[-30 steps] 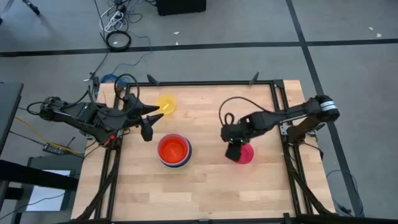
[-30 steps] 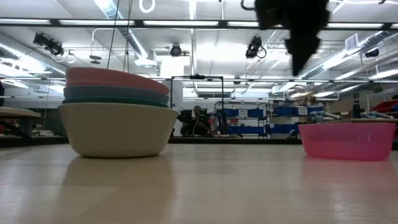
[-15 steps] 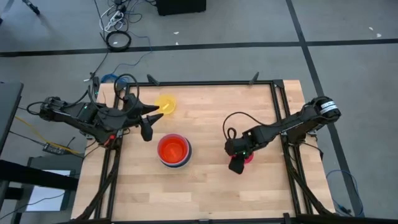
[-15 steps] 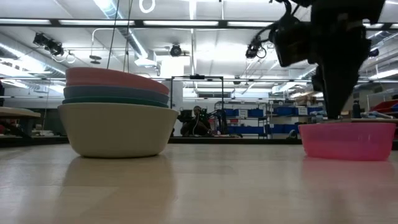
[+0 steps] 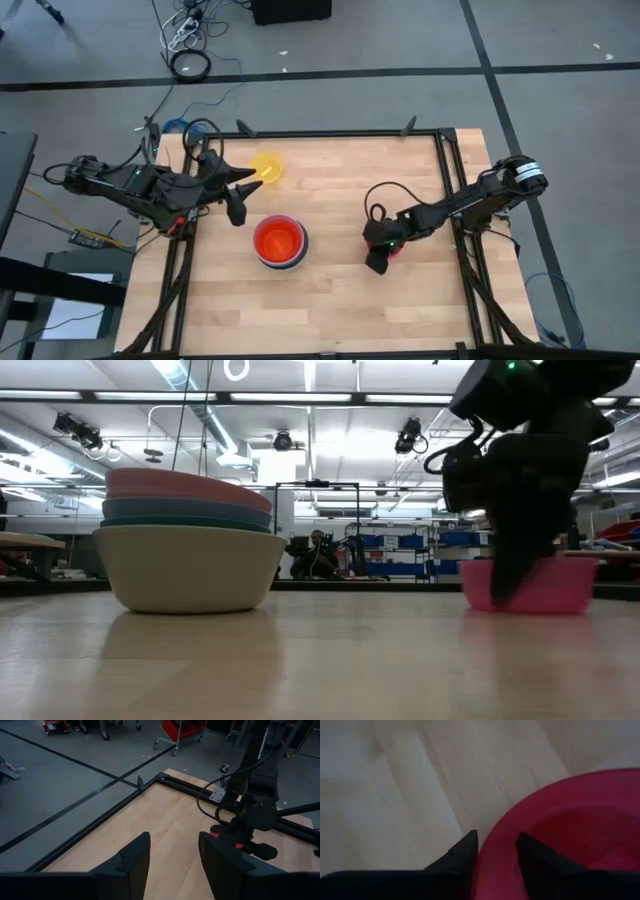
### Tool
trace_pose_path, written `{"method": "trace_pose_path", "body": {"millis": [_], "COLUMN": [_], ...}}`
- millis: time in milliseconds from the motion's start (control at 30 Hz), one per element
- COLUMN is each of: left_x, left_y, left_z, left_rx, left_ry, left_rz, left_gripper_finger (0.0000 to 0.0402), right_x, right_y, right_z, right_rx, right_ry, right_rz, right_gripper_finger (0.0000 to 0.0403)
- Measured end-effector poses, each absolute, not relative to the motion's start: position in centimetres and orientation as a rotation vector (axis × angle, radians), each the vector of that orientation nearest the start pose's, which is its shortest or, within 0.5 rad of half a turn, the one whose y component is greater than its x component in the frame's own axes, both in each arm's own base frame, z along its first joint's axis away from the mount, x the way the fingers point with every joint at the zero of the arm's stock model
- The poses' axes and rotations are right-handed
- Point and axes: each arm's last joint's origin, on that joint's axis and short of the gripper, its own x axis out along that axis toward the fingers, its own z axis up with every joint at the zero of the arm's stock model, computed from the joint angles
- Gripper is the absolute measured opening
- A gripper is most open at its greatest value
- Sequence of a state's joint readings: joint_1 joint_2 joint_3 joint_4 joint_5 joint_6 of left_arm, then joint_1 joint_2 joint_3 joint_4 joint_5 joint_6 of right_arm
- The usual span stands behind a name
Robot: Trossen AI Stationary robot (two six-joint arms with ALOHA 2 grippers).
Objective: Nest bowls inside each other
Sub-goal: Stack the red bowl on top of the orange bowl
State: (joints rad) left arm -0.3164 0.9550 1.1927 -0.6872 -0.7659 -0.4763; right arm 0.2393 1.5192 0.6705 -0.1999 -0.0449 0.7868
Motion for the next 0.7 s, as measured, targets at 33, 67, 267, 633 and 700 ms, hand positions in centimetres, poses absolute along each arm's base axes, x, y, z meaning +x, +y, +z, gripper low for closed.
{"method": "trace_pose_path", "body": {"millis": [33,67,267,633,700], "left_x": [16.9,16.9,16.9,16.5,16.3], "left_y": [-3.4,-3.4,-3.4,-3.1,-3.1], "left_z": [39.6,39.6,39.6,39.1,38.7], "left_rx": [-0.229,-0.229,-0.229,-0.123,-0.085], "left_ry": [0.273,0.273,0.273,0.327,0.374], "left_rz": [0.522,0.522,0.523,0.59,0.595], "left_gripper_finger": [0.0177,0.0177,0.0177,0.0177,0.0177], "right_x": [25.5,25.7,29.1,38.3,40.6], "right_y": [6.2,6.0,4.9,5.1,5.8], "right_z": [14.0,14.2,18.9,26.9,26.6], "right_rx": [0.604,0.585,0.402,0.155,0.123], "right_ry": [1.069,1.061,0.95,0.69,0.683], "right_rz": [-0.16,-0.151,-0.109,0.047,0.098], "right_gripper_finger": [0.0104,0.0081,0.0005,0.0001,0.0]}}
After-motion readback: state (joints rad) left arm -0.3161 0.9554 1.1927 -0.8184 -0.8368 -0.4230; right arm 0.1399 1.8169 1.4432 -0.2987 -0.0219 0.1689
